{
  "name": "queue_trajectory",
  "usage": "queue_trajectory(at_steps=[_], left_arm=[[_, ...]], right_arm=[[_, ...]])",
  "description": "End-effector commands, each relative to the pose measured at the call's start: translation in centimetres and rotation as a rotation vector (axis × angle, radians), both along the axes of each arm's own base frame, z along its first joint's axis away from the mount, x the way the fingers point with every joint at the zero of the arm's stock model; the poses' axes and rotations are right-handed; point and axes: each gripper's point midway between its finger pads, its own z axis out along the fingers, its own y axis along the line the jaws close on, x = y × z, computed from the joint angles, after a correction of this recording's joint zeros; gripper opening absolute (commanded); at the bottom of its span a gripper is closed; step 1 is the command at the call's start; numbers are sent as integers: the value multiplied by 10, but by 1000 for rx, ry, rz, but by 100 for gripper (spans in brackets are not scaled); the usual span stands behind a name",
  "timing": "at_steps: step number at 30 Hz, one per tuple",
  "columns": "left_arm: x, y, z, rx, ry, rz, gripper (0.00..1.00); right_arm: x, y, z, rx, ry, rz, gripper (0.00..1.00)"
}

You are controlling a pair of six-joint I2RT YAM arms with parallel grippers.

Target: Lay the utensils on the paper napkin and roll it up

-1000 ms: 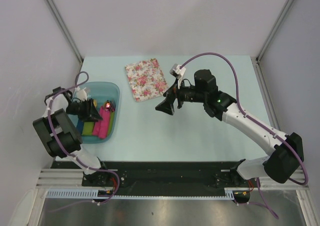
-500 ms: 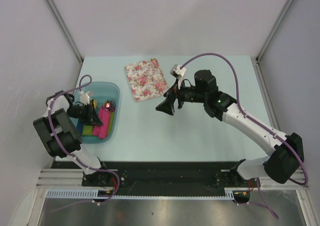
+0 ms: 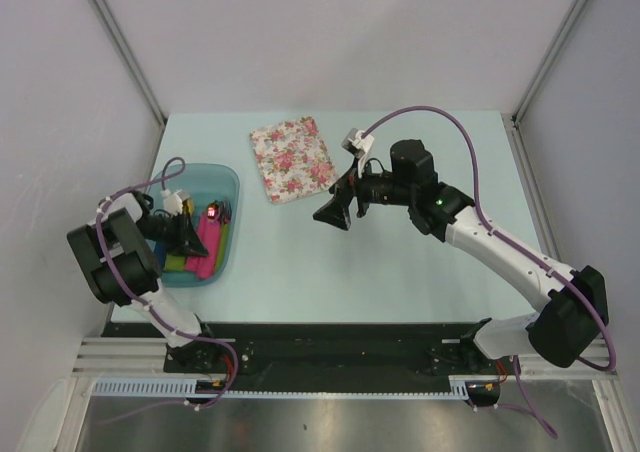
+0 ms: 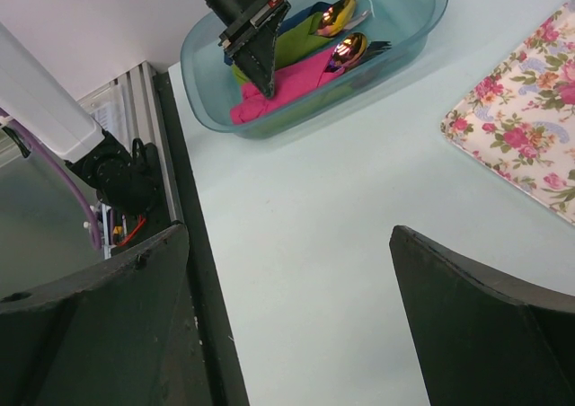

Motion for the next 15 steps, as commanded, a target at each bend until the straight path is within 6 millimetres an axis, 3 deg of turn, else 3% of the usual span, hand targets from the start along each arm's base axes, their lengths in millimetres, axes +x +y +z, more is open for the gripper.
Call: queue_trajectory(at_steps=[1, 8, 12, 15], left_arm=[[7, 12, -12, 62, -20, 8, 22], [9, 15, -5, 98, -37, 45, 29], [21, 5, 28, 93, -145, 5, 39], [32, -2, 64, 137, -250, -43, 44]], right_arm=[[1, -4, 17, 27, -59, -11, 100], [5, -4, 18, 27, -68, -12, 100], [11, -7, 26, 37, -78, -28, 100], [17, -9, 33, 40, -92, -44, 100]])
